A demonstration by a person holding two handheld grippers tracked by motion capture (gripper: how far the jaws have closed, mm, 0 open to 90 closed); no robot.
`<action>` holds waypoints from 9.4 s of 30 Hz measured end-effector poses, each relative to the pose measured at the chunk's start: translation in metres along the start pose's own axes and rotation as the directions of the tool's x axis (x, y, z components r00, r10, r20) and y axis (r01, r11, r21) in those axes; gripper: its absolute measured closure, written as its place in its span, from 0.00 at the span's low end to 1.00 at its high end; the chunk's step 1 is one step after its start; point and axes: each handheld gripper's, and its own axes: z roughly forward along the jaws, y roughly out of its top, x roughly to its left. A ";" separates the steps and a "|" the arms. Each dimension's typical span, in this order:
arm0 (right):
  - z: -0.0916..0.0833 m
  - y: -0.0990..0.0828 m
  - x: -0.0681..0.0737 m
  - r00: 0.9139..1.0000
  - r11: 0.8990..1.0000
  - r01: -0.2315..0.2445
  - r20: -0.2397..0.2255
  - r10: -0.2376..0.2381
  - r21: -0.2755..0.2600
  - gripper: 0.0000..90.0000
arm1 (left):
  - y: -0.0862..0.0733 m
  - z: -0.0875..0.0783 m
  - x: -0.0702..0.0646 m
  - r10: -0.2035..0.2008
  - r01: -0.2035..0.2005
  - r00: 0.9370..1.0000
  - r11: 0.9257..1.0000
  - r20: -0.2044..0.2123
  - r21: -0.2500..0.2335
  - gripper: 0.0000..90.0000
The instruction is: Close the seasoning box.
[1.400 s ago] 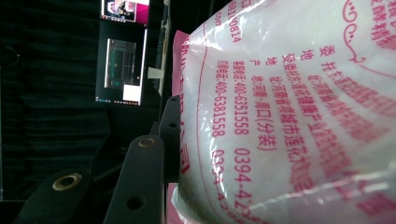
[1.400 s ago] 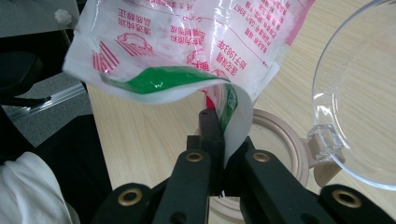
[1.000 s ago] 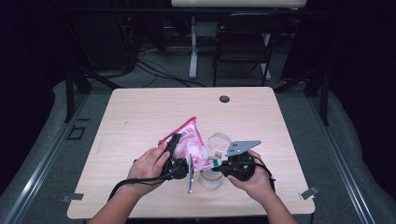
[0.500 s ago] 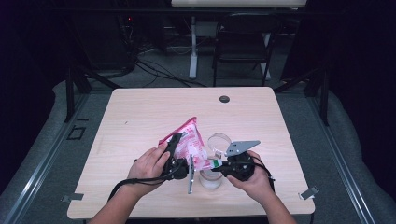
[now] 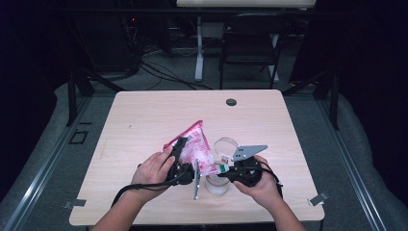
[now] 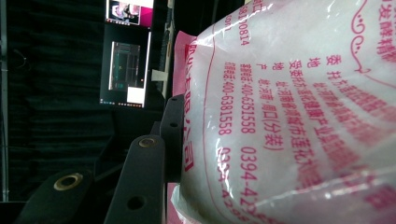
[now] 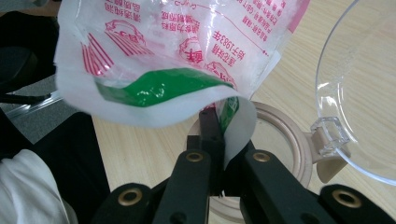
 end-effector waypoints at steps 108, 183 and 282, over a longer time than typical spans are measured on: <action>0.006 -0.002 0.000 1.000 1.000 -0.003 0.005 0.002 0.011 1.00 | 0.001 -0.005 0.003 0.010 -0.010 1.000 1.000 -0.024 -0.017 0.74; 0.008 -0.003 -0.002 1.000 1.000 -0.014 0.009 0.013 0.006 1.00 | 0.006 -0.008 0.006 0.009 -0.010 1.000 0.999 -0.029 -0.034 0.74; 0.008 -0.007 -0.011 0.998 0.999 -0.045 0.051 0.045 0.009 1.00 | 0.022 -0.014 0.008 0.064 -0.067 0.997 0.995 -0.048 -0.072 0.74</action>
